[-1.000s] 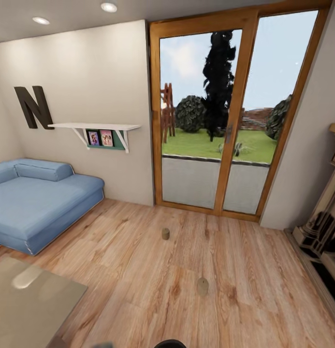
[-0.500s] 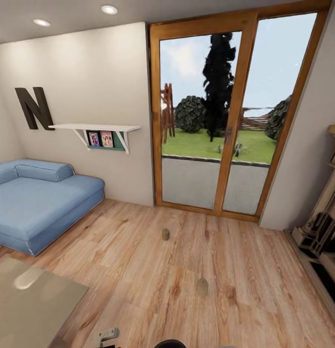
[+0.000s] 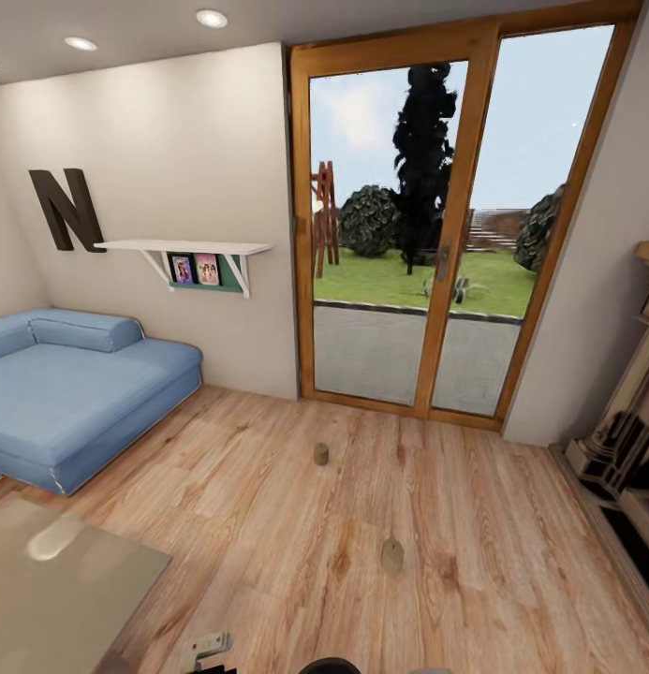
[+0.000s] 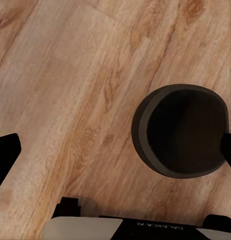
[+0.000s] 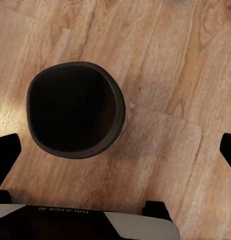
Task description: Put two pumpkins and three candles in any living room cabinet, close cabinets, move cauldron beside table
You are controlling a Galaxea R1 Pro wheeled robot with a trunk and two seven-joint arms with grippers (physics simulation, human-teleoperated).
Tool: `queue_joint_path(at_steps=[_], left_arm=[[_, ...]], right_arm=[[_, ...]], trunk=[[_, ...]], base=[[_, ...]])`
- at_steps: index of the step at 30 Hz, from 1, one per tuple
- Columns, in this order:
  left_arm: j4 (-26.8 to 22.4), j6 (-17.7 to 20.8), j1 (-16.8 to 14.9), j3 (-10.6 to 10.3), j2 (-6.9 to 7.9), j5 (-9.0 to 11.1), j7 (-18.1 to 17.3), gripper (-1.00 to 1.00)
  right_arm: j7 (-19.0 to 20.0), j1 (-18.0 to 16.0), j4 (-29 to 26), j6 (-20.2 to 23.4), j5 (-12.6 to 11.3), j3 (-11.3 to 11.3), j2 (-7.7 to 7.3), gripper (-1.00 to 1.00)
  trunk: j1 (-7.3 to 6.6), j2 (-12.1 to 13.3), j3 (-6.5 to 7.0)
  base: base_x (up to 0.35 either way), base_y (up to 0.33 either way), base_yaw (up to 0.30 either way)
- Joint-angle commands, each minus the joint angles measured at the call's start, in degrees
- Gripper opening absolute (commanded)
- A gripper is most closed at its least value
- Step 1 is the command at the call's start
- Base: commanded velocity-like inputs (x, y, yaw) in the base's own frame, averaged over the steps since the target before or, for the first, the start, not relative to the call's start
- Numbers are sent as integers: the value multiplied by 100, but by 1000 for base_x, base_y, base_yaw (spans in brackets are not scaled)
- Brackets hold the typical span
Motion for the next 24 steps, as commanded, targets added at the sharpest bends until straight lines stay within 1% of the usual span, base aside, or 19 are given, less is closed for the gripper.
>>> queue_joint_path(at_steps=[1,10,12,15,17,21,24], left_arm=[[-11,38,-1,20,-2,51,-5,100],[10,20,-1,7,-11,53,-16,100],[-4,19,-1,4,-32,55,-15,100],[-17,19,-4,-4,-156,54,-8,100],[-65,21,-7,-6,-199,54,-7,100],[-459,44,-9,2,-218,63,5,100],[-582,51,-8,10,-220,78,3,100]], right_arm=[[-43,-2,-14,34,3,35,-4,100],[-46,-2,-27,27,-4,37,-4,100],[-64,-19,-69,68,-27,40,22,100],[-183,-238,-56,158,-35,37,62,100],[-242,-379,-53,274,-38,36,73,100],[-279,-637,-78,552,-59,33,112,100],[-283,-759,-52,606,-116,29,118,100]], trunk=[[24,-49,-28],[222,-410,-189],[266,-490,-225],[331,-611,-279],[375,-691,-315],[375,-691,-315],[375,-691,-315]], base=[[0,0,0],[0,0,0],[0,0,0],[0,0,0],[0,0,0],[0,0,0],[0,0,0]])
